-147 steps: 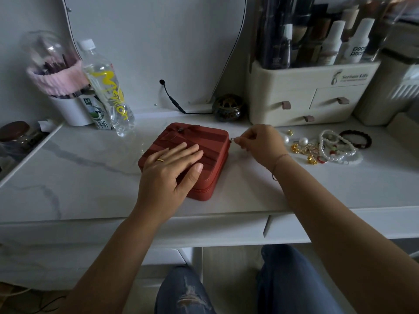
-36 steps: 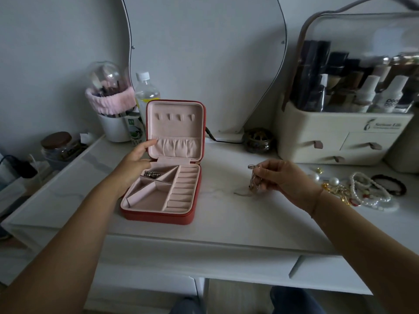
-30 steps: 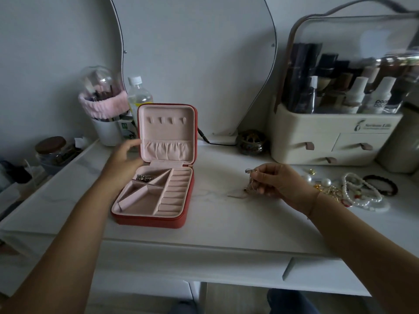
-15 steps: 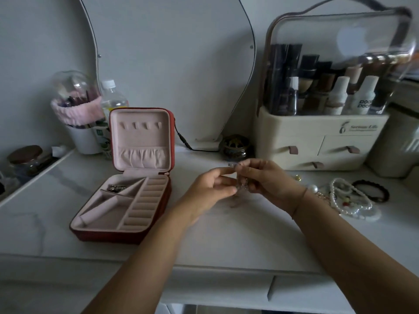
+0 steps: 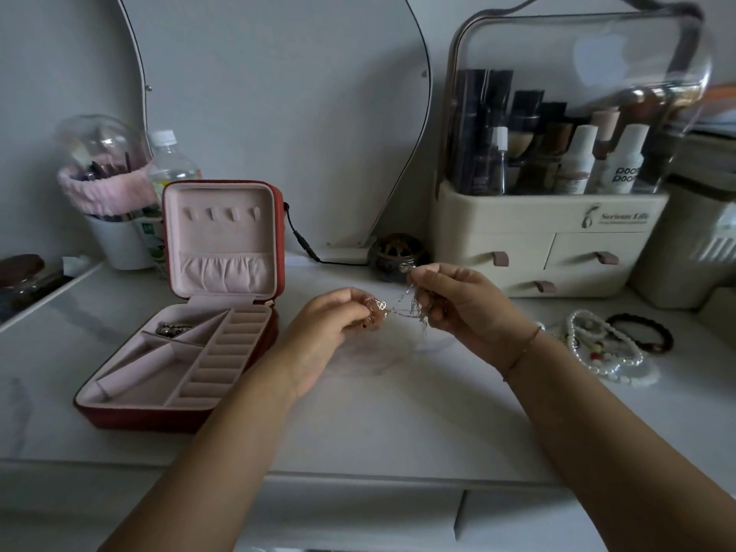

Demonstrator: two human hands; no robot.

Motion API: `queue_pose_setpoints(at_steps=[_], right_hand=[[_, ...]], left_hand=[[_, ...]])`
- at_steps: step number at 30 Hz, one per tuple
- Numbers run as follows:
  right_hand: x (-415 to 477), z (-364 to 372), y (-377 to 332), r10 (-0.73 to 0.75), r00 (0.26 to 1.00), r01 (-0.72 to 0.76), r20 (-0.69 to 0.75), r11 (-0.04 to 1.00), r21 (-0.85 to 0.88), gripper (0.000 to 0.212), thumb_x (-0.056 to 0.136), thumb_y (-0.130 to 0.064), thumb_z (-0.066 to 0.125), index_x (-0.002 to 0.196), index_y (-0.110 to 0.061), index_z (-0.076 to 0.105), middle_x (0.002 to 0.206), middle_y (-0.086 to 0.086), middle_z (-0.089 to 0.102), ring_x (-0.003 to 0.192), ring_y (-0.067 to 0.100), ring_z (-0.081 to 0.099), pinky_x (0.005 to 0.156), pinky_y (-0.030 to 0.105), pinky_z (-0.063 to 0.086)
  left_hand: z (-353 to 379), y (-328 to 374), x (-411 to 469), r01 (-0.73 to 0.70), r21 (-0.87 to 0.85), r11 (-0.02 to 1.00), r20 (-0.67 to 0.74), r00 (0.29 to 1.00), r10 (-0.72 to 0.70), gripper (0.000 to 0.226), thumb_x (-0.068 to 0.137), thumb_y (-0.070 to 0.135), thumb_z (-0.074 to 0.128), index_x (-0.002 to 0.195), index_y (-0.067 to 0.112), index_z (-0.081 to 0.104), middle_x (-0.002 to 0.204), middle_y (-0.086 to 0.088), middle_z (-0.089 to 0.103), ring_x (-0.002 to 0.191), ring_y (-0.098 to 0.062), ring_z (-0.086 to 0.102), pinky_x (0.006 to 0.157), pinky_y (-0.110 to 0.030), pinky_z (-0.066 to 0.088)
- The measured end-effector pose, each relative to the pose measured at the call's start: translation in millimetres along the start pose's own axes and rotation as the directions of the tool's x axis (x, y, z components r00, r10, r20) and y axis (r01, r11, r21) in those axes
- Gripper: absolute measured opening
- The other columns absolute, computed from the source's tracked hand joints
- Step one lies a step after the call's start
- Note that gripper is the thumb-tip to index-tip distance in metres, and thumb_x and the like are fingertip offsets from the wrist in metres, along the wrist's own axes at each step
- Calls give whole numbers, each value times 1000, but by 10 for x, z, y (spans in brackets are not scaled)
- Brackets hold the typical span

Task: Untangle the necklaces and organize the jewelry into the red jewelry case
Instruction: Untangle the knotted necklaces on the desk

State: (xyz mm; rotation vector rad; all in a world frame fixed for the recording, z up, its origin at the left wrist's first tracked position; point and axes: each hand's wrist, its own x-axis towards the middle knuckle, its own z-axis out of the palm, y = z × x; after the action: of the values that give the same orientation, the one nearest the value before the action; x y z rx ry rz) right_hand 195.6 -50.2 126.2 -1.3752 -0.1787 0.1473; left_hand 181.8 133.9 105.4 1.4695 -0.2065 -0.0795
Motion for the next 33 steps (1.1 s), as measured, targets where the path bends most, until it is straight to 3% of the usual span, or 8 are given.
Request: queue_pose_setpoints(at_steps=[8, 13, 17, 20, 26, 28, 30, 33], right_hand=[[-13, -83, -38, -81, 997, 81, -2, 991, 109, 11, 73, -27, 66, 73, -16, 63, 70, 1, 50, 57, 7, 44, 51, 16, 37], [12, -103, -41, -122, 992, 118, 11, 976, 182, 15, 66, -32, 73, 67, -19, 66, 71, -3, 58, 65, 7, 47, 63, 19, 36], [7, -96, -35, -92, 996, 91, -6, 974, 207, 16, 68, -28, 70, 68, -14, 63, 74, 3, 64, 70, 13, 60, 69, 24, 46], [-16, -77, -41, -34, 999, 36, -15, 981, 191, 16, 75, -26, 64, 75, -11, 57, 73, 4, 64, 63, 13, 60, 58, 23, 50], [-28, -69, -63, -29, 1000, 28, 2, 981, 190, 18, 80, -30, 60, 76, -13, 55, 65, 1, 55, 54, 10, 49, 48, 20, 40], [-37, -63, -74, -37, 999, 34, 14, 981, 190, 18, 80, -30, 59, 76, -13, 55, 64, 1, 54, 53, 10, 47, 48, 19, 38], [-43, -58, -77, -46, 998, 38, 41, 983, 180, 18, 82, -30, 58, 76, -13, 56, 65, 2, 55, 54, 11, 48, 49, 20, 40], [-44, -46, -69, -57, 995, 43, 86, 985, 165, 18, 81, -29, 58, 72, -14, 62, 68, 3, 59, 59, 13, 52, 57, 22, 45]], left_hand=[[-21, 67, -3, -81, -189, 979, -109, 992, 61, 24, 94, -4, 37, 84, 8, 55, 66, -6, 64, 64, -15, 63, 75, -33, 54], [-45, 30, 6, -121, -126, 985, -161, 982, 100, 17, 96, 2, 45, 88, 8, 59, 62, -1, 58, 59, -10, 56, 68, -27, 56], [-65, 10, 8, -140, -88, 986, -203, 972, 120, 13, 95, 7, 51, 85, 8, 59, 60, 1, 54, 54, -9, 49, 63, -24, 54], [-76, 8, 17, -156, -92, 983, -226, 965, 132, 15, 95, 9, 52, 81, 9, 58, 57, 1, 51, 52, -11, 43, 58, -23, 50], [-87, 25, 36, -156, -66, 986, -302, 944, 129, 21, 96, 15, 52, 76, 11, 56, 57, 3, 50, 47, -8, 37, 49, -19, 40], [-100, 3, 51, -170, 54, 984, -359, 916, 178, 22, 95, 15, 54, 73, 13, 57, 57, 5, 51, 46, -5, 39, 49, -17, 37], [-120, -41, 56, -168, 281, 945, -390, 880, 272, 21, 94, 17, 58, 72, 16, 58, 58, 9, 53, 48, -3, 43, 53, -19, 37], [-137, -110, 55, -92, 596, 798, -348, 865, 360, 17, 91, 24, 61, 75, 16, 61, 64, 9, 61, 60, -4, 53, 61, -24, 41]])
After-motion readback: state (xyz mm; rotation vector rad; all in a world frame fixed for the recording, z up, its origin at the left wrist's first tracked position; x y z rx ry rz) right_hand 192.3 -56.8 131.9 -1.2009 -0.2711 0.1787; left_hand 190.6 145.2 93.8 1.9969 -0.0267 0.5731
